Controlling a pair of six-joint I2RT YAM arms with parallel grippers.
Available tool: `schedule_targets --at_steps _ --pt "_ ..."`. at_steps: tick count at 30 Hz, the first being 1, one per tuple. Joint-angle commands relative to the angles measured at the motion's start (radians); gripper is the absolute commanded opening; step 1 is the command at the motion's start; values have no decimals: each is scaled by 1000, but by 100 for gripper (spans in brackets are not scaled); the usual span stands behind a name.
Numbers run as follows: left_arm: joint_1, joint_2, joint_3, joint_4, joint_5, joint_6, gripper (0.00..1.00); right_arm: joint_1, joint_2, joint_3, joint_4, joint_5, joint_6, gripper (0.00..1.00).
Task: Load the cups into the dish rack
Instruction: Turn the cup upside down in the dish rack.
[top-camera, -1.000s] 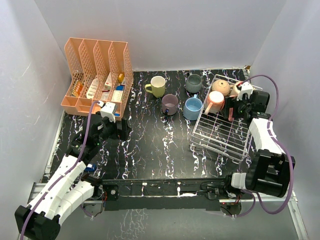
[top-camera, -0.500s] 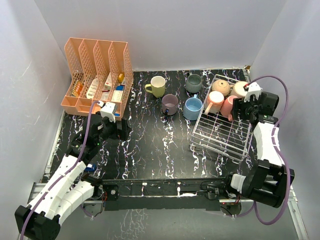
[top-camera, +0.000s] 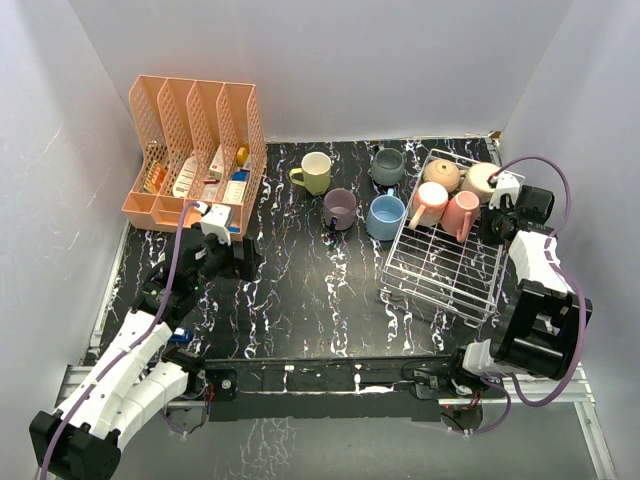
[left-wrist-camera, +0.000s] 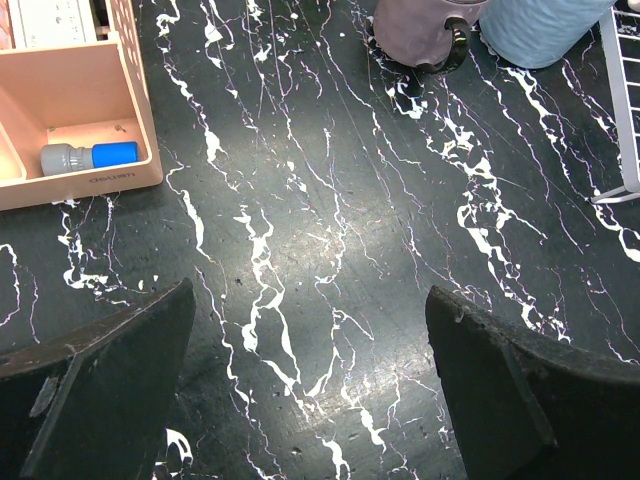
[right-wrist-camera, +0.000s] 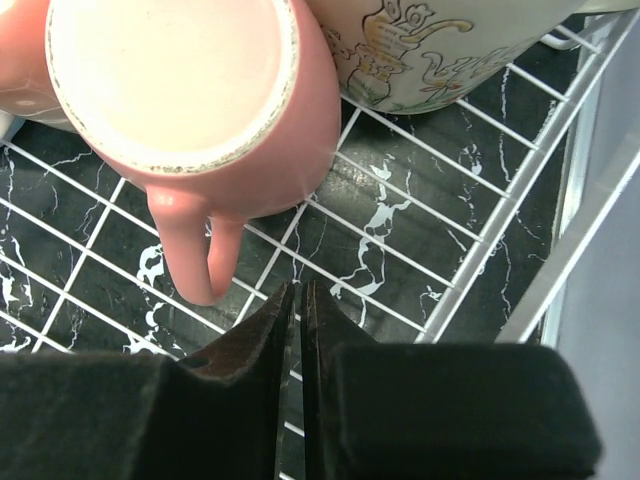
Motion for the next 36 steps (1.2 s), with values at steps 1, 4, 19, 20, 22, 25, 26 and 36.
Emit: schedule_targets --at_steps 1,4,19,20,22,25,26,36 --pt "2 -12 -2 6 -5 13 97 9 -3 26 51 -52 13 11" --pt "2 -8 -1 7 -3 13 97 24 -16 4 61 -67 17 10" --pt "2 -2 -3 6 -7 13 97 185 -7 34 78 9 55 10" --pt "2 -2 -3 6 -7 13 97 197 -3 39 78 15 59 10" --pt "2 -2 -3 6 -7 12 97 226 4 47 79 28 69 10" --pt "2 -2 -4 6 -7 13 97 257 17 57 86 46 81 10" --pt "2 -3 -4 6 -7 13 97 263 23 63 89 50 84 10" --pt "2 1 -2 6 -8 13 97 321 86 115 103 71 114 11"
